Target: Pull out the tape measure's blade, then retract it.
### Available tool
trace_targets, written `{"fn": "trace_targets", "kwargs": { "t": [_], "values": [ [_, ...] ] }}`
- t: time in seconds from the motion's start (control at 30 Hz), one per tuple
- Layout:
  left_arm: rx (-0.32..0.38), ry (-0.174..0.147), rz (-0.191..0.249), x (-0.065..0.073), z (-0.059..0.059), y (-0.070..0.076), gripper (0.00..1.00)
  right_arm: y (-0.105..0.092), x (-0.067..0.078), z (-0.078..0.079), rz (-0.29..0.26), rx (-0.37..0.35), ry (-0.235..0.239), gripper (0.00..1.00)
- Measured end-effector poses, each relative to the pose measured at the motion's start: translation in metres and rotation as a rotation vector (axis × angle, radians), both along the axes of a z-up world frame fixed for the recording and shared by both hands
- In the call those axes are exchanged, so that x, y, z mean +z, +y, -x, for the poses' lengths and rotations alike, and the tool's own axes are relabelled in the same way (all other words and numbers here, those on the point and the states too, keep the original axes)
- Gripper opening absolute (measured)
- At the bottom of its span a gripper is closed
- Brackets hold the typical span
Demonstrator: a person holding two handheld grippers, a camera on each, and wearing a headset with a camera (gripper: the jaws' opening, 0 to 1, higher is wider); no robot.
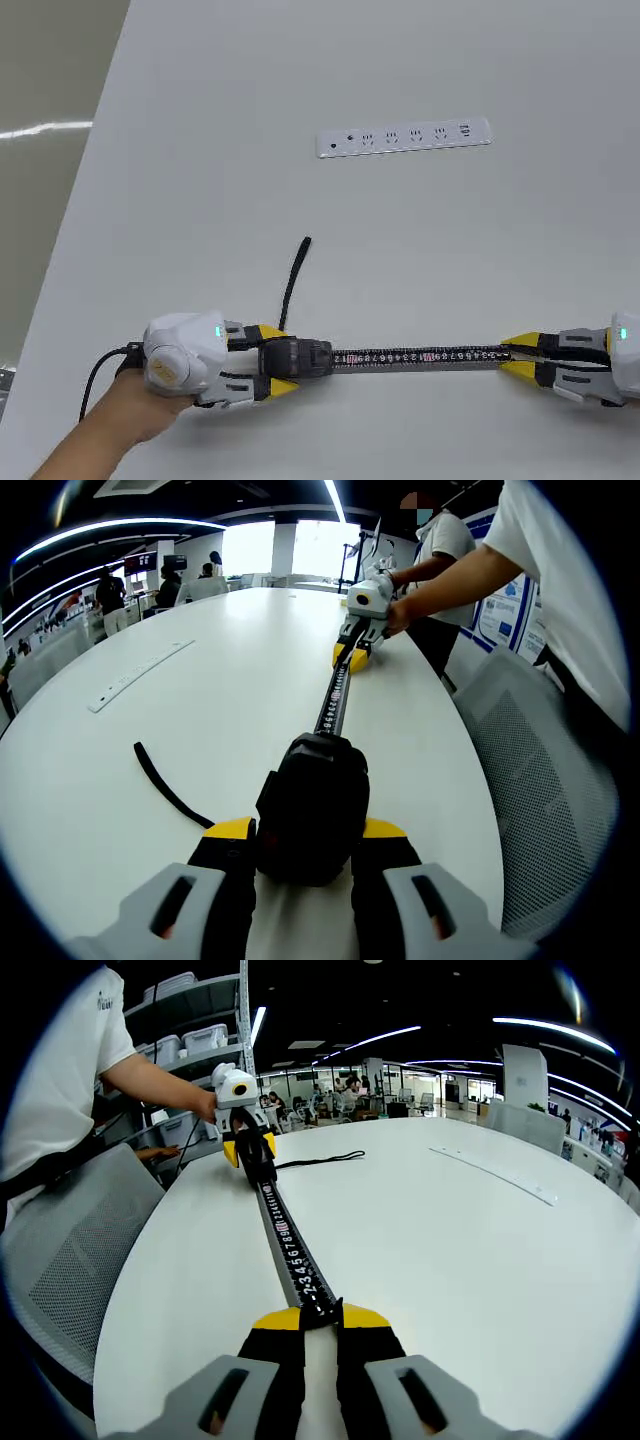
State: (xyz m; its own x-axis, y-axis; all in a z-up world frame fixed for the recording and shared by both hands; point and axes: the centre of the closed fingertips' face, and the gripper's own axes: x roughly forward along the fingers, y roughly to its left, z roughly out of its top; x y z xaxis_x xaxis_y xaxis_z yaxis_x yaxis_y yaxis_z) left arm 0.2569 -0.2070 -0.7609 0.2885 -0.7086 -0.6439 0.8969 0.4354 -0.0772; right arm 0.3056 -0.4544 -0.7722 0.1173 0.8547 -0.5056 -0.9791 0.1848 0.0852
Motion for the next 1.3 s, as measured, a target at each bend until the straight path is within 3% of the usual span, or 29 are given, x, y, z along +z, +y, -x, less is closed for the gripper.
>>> {"fn": "trace_targets", "kwargs": {
  "t": [0.83,1.03,1.3],
  "values": [
    [0.001,0.000,0.000,0.000,0.001,0.000,0.33,-0.016,-0.002,-0.002,0.005,-0.020,0.010,0.09],
    [0.006,0.003,0.004,0.000,0.000,0.000,0.33,-0.017,-0.002,-0.003,-0.013,-0.047,0.037,0.10],
    [0.008,0.004,0.005,0.000,0.000,-0.001,0.33,-0.017,-0.003,-0.002,-0.009,-0.041,0.015,0.11]
  ]
}}
